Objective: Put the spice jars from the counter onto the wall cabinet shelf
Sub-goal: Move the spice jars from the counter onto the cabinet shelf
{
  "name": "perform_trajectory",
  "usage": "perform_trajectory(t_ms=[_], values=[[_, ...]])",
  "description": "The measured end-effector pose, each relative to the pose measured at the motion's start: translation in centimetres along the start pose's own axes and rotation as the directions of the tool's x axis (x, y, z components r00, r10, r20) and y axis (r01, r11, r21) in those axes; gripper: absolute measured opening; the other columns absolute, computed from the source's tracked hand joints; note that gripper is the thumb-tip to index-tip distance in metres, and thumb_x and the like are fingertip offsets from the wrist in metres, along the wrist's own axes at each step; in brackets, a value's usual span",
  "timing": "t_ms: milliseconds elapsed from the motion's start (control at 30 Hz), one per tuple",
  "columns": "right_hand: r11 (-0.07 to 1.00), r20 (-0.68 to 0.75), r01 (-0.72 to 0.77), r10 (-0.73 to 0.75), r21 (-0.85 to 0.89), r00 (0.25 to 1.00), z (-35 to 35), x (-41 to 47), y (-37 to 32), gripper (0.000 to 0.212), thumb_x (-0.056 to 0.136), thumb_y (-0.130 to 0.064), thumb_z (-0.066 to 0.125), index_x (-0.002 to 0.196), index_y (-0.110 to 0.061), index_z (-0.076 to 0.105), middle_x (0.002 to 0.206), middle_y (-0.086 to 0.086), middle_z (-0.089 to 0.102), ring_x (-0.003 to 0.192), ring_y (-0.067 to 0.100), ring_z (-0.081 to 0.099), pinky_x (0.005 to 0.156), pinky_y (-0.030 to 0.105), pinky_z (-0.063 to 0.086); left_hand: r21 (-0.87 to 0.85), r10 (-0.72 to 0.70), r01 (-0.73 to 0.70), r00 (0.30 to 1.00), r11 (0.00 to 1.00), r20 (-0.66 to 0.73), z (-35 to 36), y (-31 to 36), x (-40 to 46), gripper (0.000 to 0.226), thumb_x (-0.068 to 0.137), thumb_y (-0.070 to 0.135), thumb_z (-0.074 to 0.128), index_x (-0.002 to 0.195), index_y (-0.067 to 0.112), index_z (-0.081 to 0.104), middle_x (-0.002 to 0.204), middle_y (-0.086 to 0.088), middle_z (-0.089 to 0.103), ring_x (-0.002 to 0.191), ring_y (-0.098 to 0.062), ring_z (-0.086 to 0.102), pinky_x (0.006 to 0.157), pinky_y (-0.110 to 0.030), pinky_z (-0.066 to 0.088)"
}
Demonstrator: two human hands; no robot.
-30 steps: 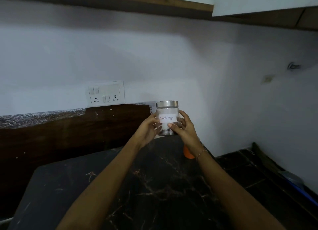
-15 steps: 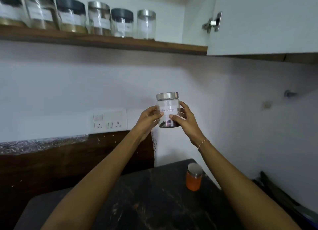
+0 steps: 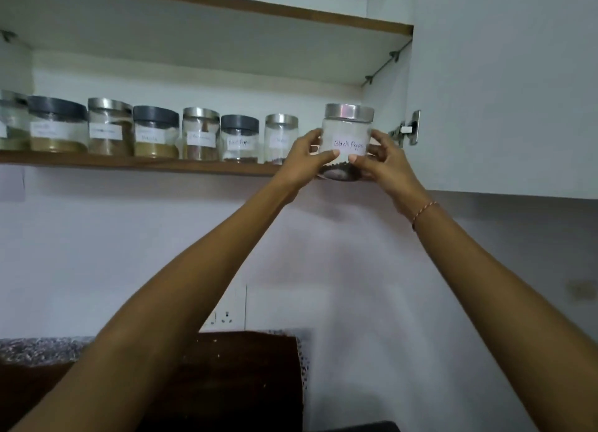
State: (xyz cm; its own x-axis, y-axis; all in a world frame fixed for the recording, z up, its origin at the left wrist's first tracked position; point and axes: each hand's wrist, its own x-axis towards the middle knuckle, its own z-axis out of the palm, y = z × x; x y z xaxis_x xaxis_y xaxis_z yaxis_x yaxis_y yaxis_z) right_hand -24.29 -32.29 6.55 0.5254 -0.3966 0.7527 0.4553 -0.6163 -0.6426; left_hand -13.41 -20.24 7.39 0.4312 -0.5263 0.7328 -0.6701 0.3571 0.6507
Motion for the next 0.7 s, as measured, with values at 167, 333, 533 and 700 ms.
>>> perform_trajectory(t_ms=[167, 333, 533, 700], values=[[0.997, 0.074, 0.011, -0.005, -0.074, 0.997, 0.2, 6.5, 1.2, 0.063, 0.082, -0.010, 0.066, 0.137, -0.013, 0.037, 0.129, 0.016, 0.054, 0.114, 0.026, 0.056, 0.095, 0.039, 0.050, 0.101, -0.044, 0.059, 0.989, 0.993, -0.144, 0.0, -1.1, 5.4, 0.054, 0.088, 0.016, 0.060, 0.137, 0.009, 0.037, 0.121, -0.009, 0.050, 0.093, -0.010, 0.053, 0.061, -0.010, 0.046], [0.982, 0.166, -0.083, 0.111, -0.170, 0.980, 1.7, 11.4, 4.4, 0.065, 0.083, -0.010, 0.065, 0.140, -0.011, 0.032, 0.135, 0.017, 0.049, 0.121, 0.030, 0.050, 0.102, 0.046, 0.045, 0.154, -0.228, 0.259, 0.954, 0.954, -0.194, -0.3, -3.8, 9.0, 0.050, 0.089, 0.005, 0.055, 0.136, 0.008, 0.038, 0.127, -0.017, 0.054, 0.113, -0.026, 0.054, 0.087, -0.030, 0.048], [0.966, 0.184, -0.178, 0.212, -0.186, 0.960, 2.5, 14.5, 6.6, 0.058, 0.084, -0.003, 0.061, 0.136, -0.009, 0.034, 0.133, 0.018, 0.049, 0.121, 0.030, 0.049, 0.096, 0.038, 0.044, 0.150, -0.408, 0.412, 0.911, 0.899, -0.059, -0.8, -4.0, 10.9, 0.038, 0.089, -0.007, 0.041, 0.125, 0.002, 0.045, 0.123, -0.013, 0.049, 0.110, -0.025, 0.049, 0.091, -0.033, 0.048], [0.939, 0.222, -0.277, 0.320, -0.205, 0.921, 3.2, 15.5, 7.2, 0.055, 0.088, -0.007, 0.057, 0.137, -0.012, 0.031, 0.137, 0.014, 0.044, 0.124, 0.028, 0.044, 0.094, 0.038, 0.043, 0.114, -0.437, 0.446, 0.895, 0.888, -0.092, -1.0, -4.7, 11.5, 0.028, 0.088, -0.006, 0.041, 0.112, 0.002, 0.050, 0.120, -0.017, 0.049, 0.112, -0.028, 0.051, 0.089, -0.033, 0.052]])
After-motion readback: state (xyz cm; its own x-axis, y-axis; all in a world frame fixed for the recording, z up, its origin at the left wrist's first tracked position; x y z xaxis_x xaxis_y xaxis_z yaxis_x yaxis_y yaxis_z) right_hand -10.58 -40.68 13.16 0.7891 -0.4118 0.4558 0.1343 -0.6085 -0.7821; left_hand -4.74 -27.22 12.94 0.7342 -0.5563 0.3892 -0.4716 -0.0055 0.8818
